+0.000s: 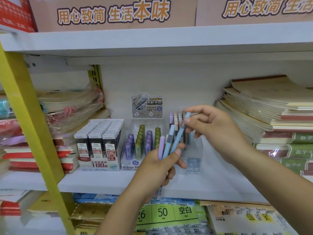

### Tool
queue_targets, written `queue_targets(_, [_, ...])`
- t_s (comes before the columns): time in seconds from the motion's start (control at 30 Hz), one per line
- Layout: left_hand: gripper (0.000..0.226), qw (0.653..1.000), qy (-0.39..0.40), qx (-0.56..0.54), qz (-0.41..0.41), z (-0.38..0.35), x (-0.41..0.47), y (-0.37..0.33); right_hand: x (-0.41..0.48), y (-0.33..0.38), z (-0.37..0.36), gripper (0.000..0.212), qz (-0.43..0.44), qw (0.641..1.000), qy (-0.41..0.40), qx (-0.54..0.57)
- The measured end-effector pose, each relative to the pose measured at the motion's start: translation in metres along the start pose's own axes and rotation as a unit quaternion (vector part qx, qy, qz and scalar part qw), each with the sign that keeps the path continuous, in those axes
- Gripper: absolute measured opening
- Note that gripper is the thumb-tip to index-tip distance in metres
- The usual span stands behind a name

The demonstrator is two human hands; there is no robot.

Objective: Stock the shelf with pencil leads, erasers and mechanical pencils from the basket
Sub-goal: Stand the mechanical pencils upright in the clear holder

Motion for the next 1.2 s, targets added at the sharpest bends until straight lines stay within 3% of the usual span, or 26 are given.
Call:
queue_targets(0.1, [0.015,0.999,-0.043,-0.003,-0.005,0.005,-0.001,0.0,0.011,0.005,0.019,0.018,0.057,0.993,-0.1,-0.024])
queue_targets(0.17, [0.016,0.997,-0.071,-0.012,-0.007,0.008,0.001,0.001,0.018,0.004,0.031,0.02,0.1,0.986,-0.119,-0.068])
queue_targets(0.27, [0.016,0.996,-0.091,-0.021,-0.004,0.011,0.002,0.002,0.022,-0.007,0.035,0.02,0.127,0.974,-0.066,-0.178])
queue_targets(0.4, [0.016,0.996,-0.089,-0.03,0.004,0.014,0.003,0.003,0.018,-0.026,0.031,0.018,0.145,0.928,0.035,-0.34])
queue_targets(0.7, [0.03,0.996,-0.08,-0.023,0.01,0.018,0.002,0.003,0.013,-0.034,0.029,0.017,0.139,0.928,0.057,-0.342])
queue_targets(0.97, [0.022,0.996,-0.085,0.006,0.002,0.016,0.001,0.003,0.017,-0.04,0.027,0.022,0.136,0.931,0.058,-0.334])
queue_targets(1.13, [0.016,0.996,-0.087,0.006,0.008,0.016,0.001,0.005,0.026,-0.049,0.027,0.015,0.142,0.87,0.097,-0.463])
queue_targets(1.2, [0.016,0.996,-0.091,0.001,0.008,0.016,0.001,0.004,0.027,-0.051,0.027,0.017,0.115,0.863,0.1,-0.482])
Point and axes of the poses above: each hand's wrist, its own x-axis towards the middle knuckle, its own z-axis out of the back of the hand, y = z × x, the point moved 1 cm from there along x, towards the middle knuckle, and after that the axes turned 15 degrees about z, right-handed, at the moved point
